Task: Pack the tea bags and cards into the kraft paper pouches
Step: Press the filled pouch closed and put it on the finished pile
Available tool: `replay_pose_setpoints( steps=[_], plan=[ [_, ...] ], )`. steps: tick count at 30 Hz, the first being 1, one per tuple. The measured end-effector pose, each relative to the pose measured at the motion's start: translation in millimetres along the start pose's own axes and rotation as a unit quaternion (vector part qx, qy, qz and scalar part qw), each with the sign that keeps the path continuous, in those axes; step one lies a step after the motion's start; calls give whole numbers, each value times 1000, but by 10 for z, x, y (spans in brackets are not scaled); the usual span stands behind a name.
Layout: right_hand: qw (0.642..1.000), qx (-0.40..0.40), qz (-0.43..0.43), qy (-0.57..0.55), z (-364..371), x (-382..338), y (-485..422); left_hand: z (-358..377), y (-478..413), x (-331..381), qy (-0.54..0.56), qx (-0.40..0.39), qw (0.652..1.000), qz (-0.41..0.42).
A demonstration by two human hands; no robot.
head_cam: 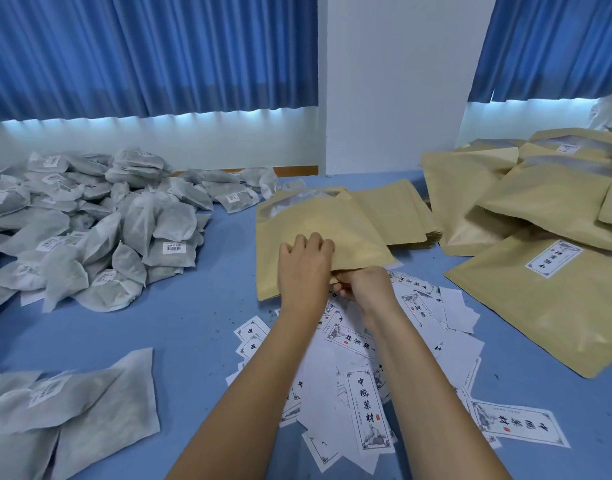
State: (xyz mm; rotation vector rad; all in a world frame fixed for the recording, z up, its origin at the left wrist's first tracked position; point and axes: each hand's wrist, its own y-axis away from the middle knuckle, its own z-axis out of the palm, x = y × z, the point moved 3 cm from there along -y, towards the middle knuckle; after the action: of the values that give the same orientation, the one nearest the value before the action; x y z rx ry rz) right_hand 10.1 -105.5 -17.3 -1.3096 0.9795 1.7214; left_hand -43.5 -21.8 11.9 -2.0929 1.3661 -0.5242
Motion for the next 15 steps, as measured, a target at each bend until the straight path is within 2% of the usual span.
replay_pose_setpoints(
  steps=[3,7,8,9,11,13,15],
  plan=[
    [1000,-7,3,-22,52,-3,48,-4,-29,-58,30,10,999,-25],
    [987,-119,12,-108,115,-53,88,-66,-3,-66,70,59,996,2],
    [983,-126,23,-131,108,-61,86,-51,14,-67,87,67,994,11],
    [981,-108,34,-157,90,-68,74,-44,35,-59,105,69,992,20],
    [978,-16,54,-201,-3,-44,12,-46,96,-3,114,74,989,58],
    [976,60,68,-197,-107,-1,-43,-95,176,127,117,71,986,95],
    [980,80,82,-163,-181,27,-65,-134,275,306,178,4,982,70]
  ],
)
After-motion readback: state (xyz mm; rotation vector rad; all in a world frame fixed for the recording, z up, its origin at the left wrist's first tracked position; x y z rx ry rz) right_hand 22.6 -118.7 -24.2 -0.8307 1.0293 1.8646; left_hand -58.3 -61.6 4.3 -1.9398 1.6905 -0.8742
